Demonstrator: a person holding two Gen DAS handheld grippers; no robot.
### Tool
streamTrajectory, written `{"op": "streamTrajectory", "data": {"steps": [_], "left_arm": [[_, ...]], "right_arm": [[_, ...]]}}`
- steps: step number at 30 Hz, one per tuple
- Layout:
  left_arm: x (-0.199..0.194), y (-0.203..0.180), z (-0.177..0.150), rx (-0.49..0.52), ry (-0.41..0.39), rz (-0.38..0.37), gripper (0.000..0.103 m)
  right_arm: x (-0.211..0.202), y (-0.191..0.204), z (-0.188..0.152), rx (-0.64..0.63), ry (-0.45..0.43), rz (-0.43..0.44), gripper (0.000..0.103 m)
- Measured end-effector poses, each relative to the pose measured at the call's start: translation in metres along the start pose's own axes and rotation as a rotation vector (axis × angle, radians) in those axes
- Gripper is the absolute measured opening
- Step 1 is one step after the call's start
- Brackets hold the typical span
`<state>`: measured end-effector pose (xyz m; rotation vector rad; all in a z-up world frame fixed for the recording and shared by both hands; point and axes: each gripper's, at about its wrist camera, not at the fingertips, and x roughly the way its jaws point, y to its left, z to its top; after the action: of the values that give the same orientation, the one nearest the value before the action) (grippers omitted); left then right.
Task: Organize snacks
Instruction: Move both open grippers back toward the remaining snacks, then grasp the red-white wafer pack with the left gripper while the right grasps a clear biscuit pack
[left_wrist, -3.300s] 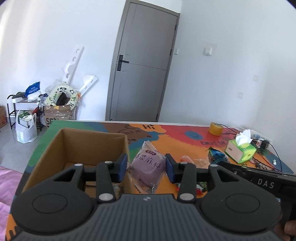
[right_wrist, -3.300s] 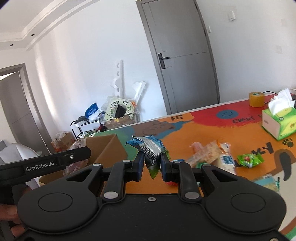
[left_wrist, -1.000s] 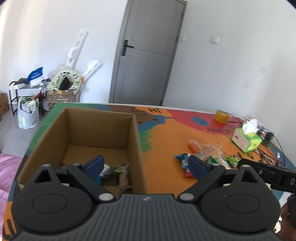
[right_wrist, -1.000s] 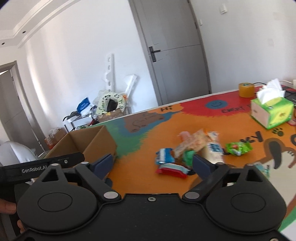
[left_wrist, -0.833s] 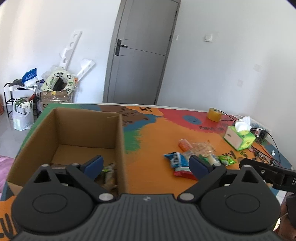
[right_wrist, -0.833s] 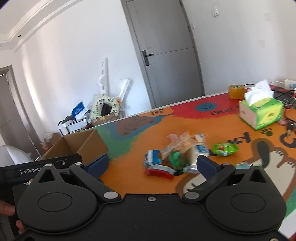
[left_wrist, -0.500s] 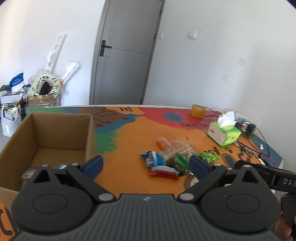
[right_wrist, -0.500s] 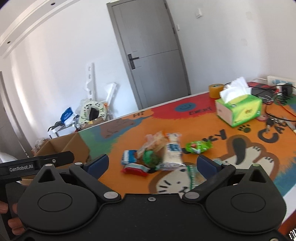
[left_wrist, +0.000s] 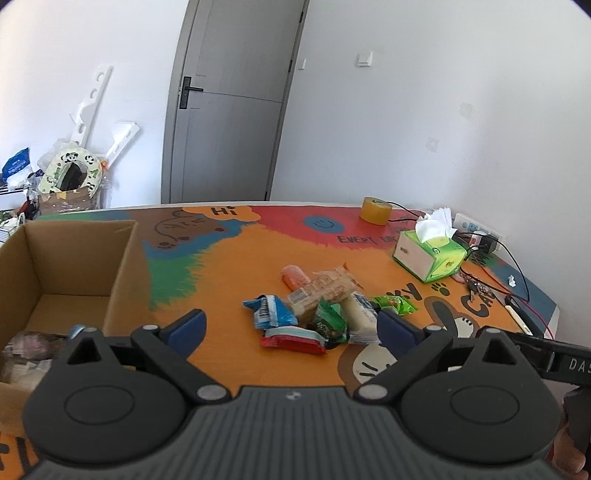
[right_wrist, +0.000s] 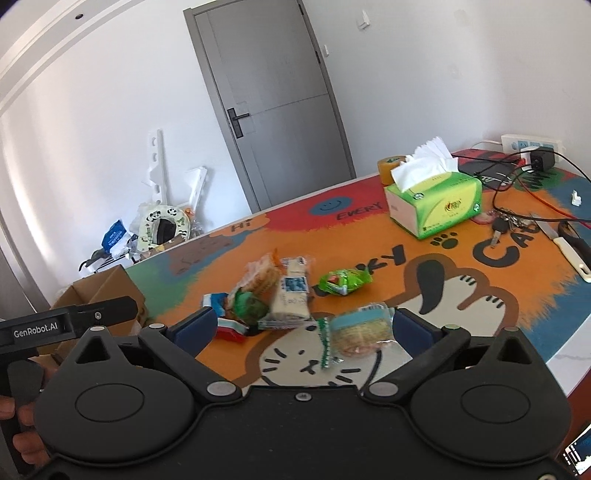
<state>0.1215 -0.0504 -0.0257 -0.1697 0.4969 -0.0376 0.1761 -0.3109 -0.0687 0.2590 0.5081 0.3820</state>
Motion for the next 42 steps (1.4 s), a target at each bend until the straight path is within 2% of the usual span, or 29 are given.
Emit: {"op": "streamTrajectory", "data": {"steps": [10,25,34,39,42], "left_arm": [[0.033,-0.007,-0.010,0.013,0.056,0.008,0.096],[0.086,-0.005,-0.018,0.022,0.143,0.048,0.095],[0.120,-0.009,-0.024,0.065,0.196,0.070,0.094],[0.130,-0.012,-0.027,0.098,0.188,0.086,0.093],[0.131,-0.013,-0.029,0.114,0.169,0.094,0.087]], "right_arm": [[0.024,-0.020,-0.009,0.035,0.046,-0.029,0.103],[0.075,-0.025,-0.016,-0.001,0.124,-0.088,0.103],[0.093,-0.026,-0.017,-0.038,0.146,-0.105,0.103],[0.098,-0.024,-0.019,-0.064,0.147,-0.121,0.103],[0.100,-0.022,-0.019,-0.071,0.144,-0.122,0.103]]}}
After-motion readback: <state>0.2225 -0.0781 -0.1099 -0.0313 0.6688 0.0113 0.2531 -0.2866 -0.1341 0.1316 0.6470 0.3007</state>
